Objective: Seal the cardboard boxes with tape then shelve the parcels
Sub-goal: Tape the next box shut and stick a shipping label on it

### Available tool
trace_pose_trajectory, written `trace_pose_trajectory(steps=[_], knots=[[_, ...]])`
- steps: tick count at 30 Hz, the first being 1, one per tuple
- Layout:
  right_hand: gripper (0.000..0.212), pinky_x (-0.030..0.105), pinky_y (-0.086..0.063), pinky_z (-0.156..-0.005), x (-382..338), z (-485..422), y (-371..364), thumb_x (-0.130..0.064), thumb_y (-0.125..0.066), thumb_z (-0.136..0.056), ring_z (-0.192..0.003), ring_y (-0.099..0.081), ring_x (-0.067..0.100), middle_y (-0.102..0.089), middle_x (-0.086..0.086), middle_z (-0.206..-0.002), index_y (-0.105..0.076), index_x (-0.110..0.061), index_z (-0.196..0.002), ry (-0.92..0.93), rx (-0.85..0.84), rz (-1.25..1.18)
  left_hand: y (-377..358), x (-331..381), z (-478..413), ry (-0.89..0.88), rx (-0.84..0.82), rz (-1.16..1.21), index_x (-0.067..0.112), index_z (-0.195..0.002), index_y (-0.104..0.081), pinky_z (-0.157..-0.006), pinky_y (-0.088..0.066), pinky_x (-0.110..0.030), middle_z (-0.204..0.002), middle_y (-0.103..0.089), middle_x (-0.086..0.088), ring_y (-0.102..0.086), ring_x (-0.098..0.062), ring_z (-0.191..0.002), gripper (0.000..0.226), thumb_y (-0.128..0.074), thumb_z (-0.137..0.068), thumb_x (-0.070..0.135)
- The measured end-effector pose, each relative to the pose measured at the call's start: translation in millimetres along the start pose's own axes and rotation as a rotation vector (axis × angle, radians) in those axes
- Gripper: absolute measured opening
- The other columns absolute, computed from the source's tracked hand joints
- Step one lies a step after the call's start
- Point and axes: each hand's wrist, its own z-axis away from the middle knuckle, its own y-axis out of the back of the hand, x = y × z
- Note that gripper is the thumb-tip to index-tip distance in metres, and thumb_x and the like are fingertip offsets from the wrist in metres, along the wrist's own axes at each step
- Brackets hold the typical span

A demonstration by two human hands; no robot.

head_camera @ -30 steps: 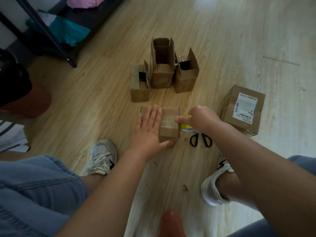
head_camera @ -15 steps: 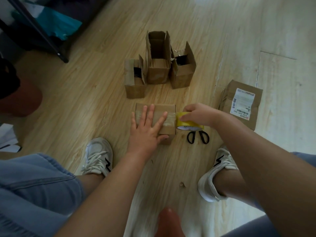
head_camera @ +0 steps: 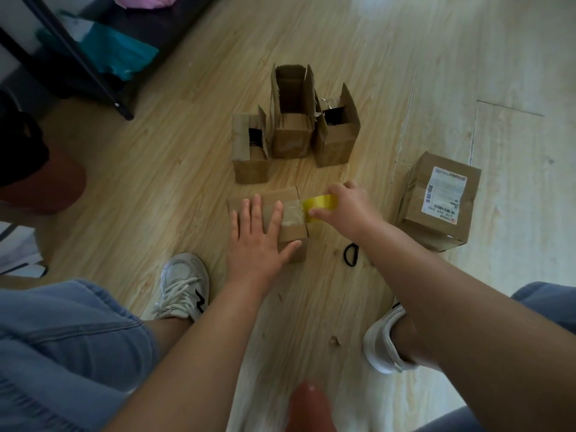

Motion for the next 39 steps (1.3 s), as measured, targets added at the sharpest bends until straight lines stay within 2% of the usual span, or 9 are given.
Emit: trace_pose_trajectory(steps=[2,5,10,13,18,25,32,36,39], knots=[[0.048,0.038,-0.048,-0.096,-3.9,-2.3,-3.4,-0.045,-0.067,-0.091,-0.122,-0.047,0.023,-0.046,0.000,-0.133,-0.055,-0.025,-0.133,0.012,-0.048,-0.079,7.8,-1.1,-0.2,0.048,0.011,0.139,0.023,-0.157,-0.005,-0.121,0.008,-0.043,-0.164,0.008,-0.014,0.013,-0.029,-0.151,0.082,-0.001,-0.090,0.069],[0.034,0.033,-0.045,-0.092,-5.7,-7.1,-2.0,-0.036,-0.063,-0.095,-0.119,-0.047,0.021,-0.046,-0.001,-0.130,-0.059,-0.026,-0.128,0.023,-0.093,-0.197,17.0,0.6,-16.0,0.077,0.109,0.295,0.014,-0.143,-0.037,-0.124,0.002,-0.042,-0.164,-0.010,-0.012,0.001,-0.025,-0.152,0.056,-0.022,-0.103,0.050],[0.028,0.025,-0.040,-0.072,0.0,-15.2,6.5,-0.033,-0.059,-0.096,-0.102,-0.052,0.013,-0.051,-0.002,-0.123,-0.063,-0.025,-0.123,0.014,-0.151,-0.260,10.6,-3.4,-37.9,0.016,0.076,0.223,0.026,-0.157,-0.008,-0.122,0.009,-0.047,-0.165,-0.012,-0.001,-0.003,-0.019,-0.152,0.058,-0.014,-0.103,0.048],[0.034,0.029,-0.040,-0.077,1.3,-21.2,9.3,-0.039,-0.058,-0.098,-0.100,-0.053,0.014,-0.055,-0.003,-0.116,-0.060,-0.024,-0.128,-0.015,-0.187,-0.173,4.5,-2.9,-38.7,0.021,0.084,0.156,0.026,-0.157,-0.010,-0.122,0.003,-0.049,-0.160,-0.023,-0.001,-0.015,-0.021,-0.149,0.060,-0.008,-0.102,0.048],[0.033,0.026,-0.041,-0.062,-6.7,-36.3,9.0,-0.040,-0.057,-0.098,-0.089,-0.057,0.016,-0.059,0.002,-0.107,-0.060,-0.020,-0.124,-0.002,-0.252,-0.042,-2.5,-3.2,-42.4,0.034,0.138,0.117,0.024,-0.155,-0.022,-0.122,-0.006,-0.048,-0.148,-0.040,-0.003,-0.031,-0.023,-0.138,0.069,0.001,-0.095,0.050],[0.044,0.038,-0.052,-0.092,-15.3,-52.0,-9.6,-0.038,-0.059,-0.096,-0.114,-0.057,0.027,-0.059,0.007,-0.126,-0.057,-0.020,-0.136,0.023,-0.286,0.165,-3.3,-2.2,-43.6,0.032,0.155,0.138,0.022,-0.152,-0.031,-0.121,-0.009,-0.049,-0.143,-0.044,-0.004,-0.036,-0.024,-0.133,0.066,-0.005,-0.097,0.047],[0.046,0.038,-0.054,-0.088,-1.0,-50.3,-14.5,-0.047,-0.062,-0.093,-0.106,-0.060,0.023,-0.061,0.003,-0.123,-0.059,-0.024,-0.133,0.032,-0.240,0.088,-4.4,-3.0,-43.2,0.039,0.171,0.120,0.022,-0.152,-0.031,-0.121,-0.012,-0.050,-0.142,-0.046,-0.004,-0.038,-0.025,-0.133,0.064,-0.006,-0.098,0.047],[0.047,0.028,-0.048,-0.078,15.3,-39.0,-15.9,-0.044,-0.058,-0.098,-0.109,-0.057,0.020,-0.052,0.004,-0.139,-0.052,-0.026,-0.140,-0.018,-0.144,-0.177,-3.6,-1.6,-42.1,0.032,0.148,0.116,0.023,-0.157,-0.016,-0.122,-0.007,-0.050,-0.147,-0.040,-0.003,-0.032,-0.023,-0.137,0.066,-0.003,-0.097,0.048],[0.046,0.028,-0.041,-0.081,28.7,-30.3,-13.3,-0.040,-0.053,-0.101,-0.118,-0.055,0.020,-0.050,0.002,-0.143,-0.047,-0.023,-0.144,-0.138,-0.002,-0.330,-3.7,-2.5,-41.5,0.038,0.170,0.106,0.022,-0.157,-0.018,-0.121,-0.008,-0.051,-0.147,-0.041,-0.004,-0.033,-0.024,-0.137,0.068,-0.003,-0.096,0.048]])
